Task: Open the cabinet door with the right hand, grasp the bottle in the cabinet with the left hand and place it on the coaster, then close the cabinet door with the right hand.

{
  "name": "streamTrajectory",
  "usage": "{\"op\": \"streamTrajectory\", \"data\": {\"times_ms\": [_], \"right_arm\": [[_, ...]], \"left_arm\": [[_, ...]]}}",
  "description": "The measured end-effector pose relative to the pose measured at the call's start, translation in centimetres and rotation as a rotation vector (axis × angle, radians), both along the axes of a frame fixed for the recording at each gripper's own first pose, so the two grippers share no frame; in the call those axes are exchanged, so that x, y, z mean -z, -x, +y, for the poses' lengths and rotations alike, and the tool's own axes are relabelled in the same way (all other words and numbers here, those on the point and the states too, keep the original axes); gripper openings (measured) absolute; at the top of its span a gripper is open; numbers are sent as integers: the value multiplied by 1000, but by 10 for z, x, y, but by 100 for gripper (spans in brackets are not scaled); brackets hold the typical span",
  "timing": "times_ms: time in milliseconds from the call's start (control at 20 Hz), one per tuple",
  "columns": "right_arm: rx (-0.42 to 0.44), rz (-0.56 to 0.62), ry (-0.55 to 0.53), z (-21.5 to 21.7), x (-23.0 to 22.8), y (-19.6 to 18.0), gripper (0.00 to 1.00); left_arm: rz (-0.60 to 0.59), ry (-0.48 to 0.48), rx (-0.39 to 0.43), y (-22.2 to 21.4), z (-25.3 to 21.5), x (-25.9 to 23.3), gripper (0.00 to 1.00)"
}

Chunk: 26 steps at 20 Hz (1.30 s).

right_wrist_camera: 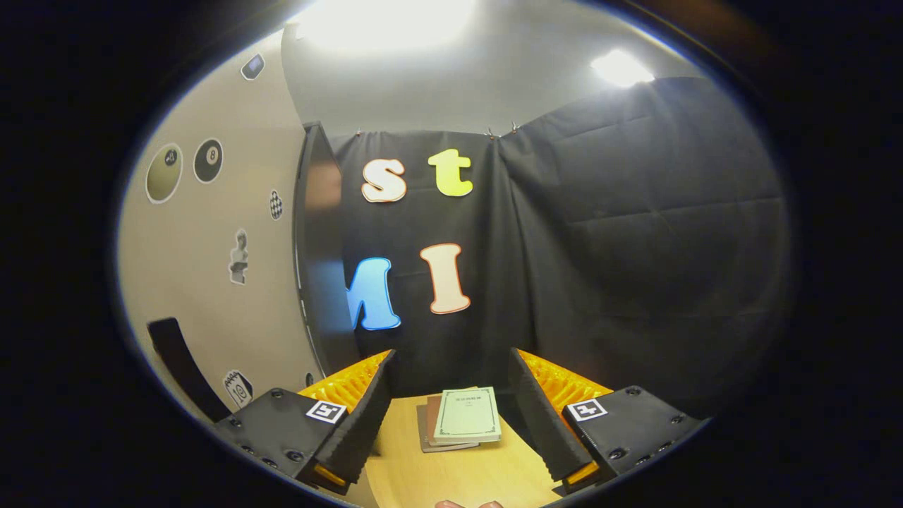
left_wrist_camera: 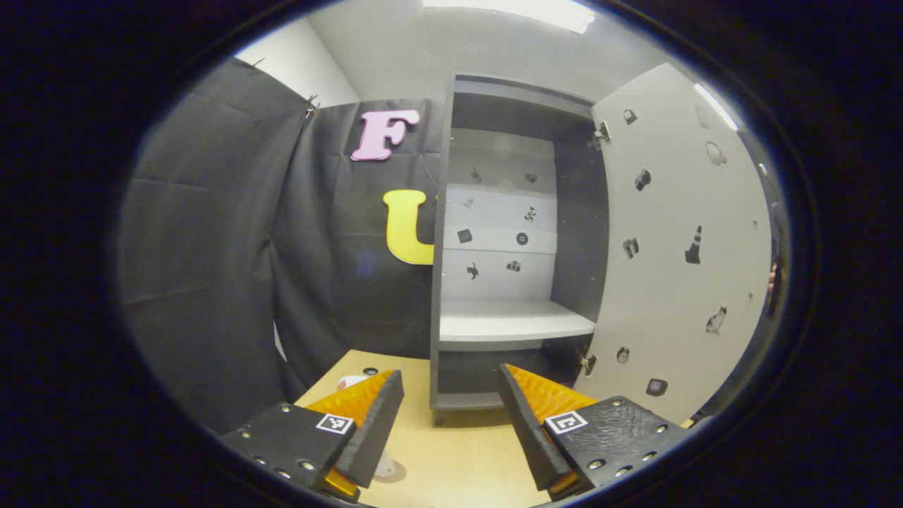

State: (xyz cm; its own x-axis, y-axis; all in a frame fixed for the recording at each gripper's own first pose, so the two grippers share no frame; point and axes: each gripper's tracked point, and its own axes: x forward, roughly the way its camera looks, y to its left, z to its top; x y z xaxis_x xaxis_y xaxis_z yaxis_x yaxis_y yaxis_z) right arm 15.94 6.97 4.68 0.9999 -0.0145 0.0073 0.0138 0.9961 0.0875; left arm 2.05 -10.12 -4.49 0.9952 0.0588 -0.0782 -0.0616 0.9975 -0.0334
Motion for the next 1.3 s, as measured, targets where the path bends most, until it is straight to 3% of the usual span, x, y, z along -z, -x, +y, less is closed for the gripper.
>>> {"op": "streamTrajectory", "data": {"times_ms": [200, 400, 800, 850, 900, 1000, 1050, 1100, 1250, 1300], "right_arm": [[-83, -36, 18, 5, -20, 8, 98], [-183, -31, 50, 26, -24, 18, 98], [-313, -6, 67, 62, -23, 38, 98], [-325, -3, 63, 66, -23, 40, 92], [-345, 4, 60, 73, -22, 43, 98], [-354, 6, 78, 77, -21, 49, 98], [-341, 3, 97, 80, -20, 45, 90], [-337, 6, 93, 81, -19, 45, 95], [-372, 65, 26, 99, -8, 42, 90], [-389, 73, 11, 106, -8, 42, 95]], "left_arm": [[16, 114, -14, 0, -13, -19, 82], [48, 156, -52, -2, -9, -15, 82], [16, 101, -139, -3, 26, -39, 83], [8, 100, -140, -4, 28, -42, 83], [1, 96, -141, -4, 33, -43, 83], [8, 88, -156, -4, 44, -38, 81], [19, 90, -161, -3, 49, -34, 81], [25, 95, -163, -2, 52, -32, 82], [18, 106, -165, 1, 63, -31, 82], [10, 110, -153, 3, 65, -32, 83]]}}
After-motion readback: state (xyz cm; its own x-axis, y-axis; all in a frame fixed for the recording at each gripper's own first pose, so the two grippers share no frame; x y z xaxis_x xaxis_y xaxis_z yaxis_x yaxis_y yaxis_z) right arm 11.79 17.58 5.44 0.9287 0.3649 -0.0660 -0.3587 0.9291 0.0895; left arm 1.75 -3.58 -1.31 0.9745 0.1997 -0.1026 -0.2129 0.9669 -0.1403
